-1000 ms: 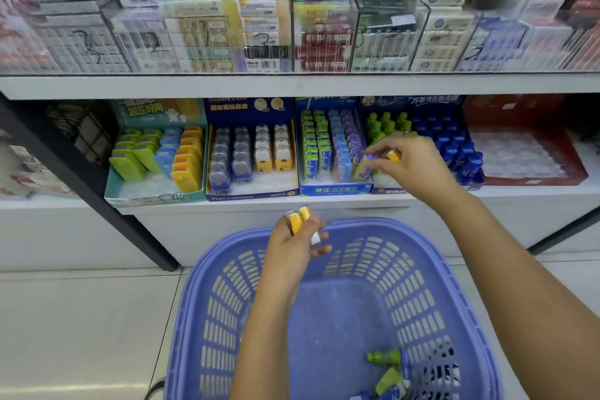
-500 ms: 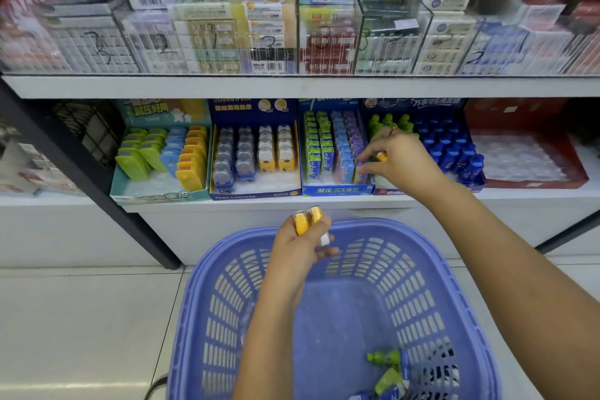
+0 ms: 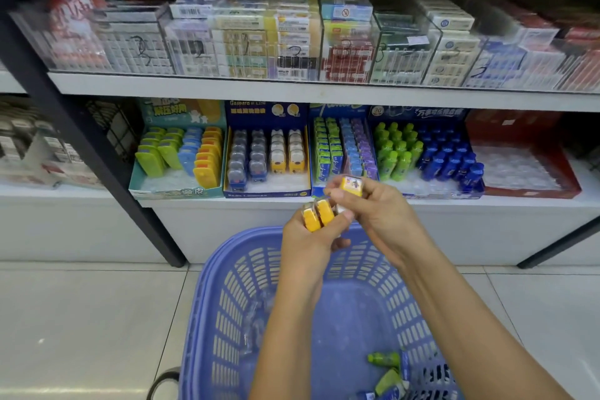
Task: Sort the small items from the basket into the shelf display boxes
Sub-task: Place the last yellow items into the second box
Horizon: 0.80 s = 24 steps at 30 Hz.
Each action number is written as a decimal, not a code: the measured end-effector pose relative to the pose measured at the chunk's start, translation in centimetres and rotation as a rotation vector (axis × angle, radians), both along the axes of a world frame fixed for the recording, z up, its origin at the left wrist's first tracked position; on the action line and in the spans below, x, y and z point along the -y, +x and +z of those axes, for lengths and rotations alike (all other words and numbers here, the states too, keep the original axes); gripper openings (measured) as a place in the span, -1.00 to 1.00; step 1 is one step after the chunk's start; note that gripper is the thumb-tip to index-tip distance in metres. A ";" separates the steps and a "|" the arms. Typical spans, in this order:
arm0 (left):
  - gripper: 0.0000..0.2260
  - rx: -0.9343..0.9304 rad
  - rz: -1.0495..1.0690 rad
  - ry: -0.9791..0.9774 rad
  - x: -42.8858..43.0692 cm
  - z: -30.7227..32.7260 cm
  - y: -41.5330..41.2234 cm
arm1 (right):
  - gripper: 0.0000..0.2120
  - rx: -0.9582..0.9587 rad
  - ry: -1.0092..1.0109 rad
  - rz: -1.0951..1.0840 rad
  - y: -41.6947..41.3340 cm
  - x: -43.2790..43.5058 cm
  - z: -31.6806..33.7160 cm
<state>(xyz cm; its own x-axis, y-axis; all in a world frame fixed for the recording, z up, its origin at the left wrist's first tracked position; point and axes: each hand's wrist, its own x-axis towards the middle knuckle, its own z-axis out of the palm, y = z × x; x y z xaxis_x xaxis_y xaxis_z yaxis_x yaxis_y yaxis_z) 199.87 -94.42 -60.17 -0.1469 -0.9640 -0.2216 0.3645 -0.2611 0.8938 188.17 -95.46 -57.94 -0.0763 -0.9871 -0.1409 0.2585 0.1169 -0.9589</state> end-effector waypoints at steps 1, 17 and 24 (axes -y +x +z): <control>-0.83 0.007 0.021 0.001 0.0 -0.1 0.2 | -0.68 -0.024 0.007 0.026 0.5 -0.2 -0.4; -0.96 -0.146 0.255 0.176 3.5 -2.0 7.1 | -0.74 -1.320 -0.312 0.109 5.5 10.4 1.9; -0.91 -0.198 0.247 0.139 4.1 -2.9 8.2 | -0.75 -1.458 -0.313 0.214 5.5 11.8 1.0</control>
